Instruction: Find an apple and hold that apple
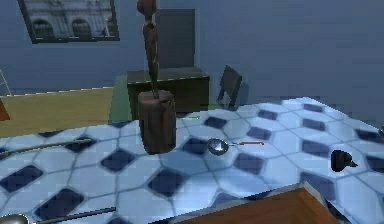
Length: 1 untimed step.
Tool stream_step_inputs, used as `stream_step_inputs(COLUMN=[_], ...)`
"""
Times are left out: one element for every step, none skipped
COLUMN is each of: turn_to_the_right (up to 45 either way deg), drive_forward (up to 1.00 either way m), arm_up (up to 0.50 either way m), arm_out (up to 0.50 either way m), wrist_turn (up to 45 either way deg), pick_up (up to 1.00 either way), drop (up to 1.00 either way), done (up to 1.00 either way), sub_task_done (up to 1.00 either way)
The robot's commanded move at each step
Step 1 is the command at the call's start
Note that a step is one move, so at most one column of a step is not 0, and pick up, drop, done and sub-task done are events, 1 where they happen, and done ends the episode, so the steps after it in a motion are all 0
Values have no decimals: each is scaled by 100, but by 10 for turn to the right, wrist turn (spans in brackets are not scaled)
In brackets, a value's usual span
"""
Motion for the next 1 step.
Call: stream_step_inputs(turn_to_the_right=[0], drive_forward=[0], arm_up=[0], arm_out=[0], wrist_turn=[450], pick_up=[0], drop=[0], done=[0], sub_task_done=[0])
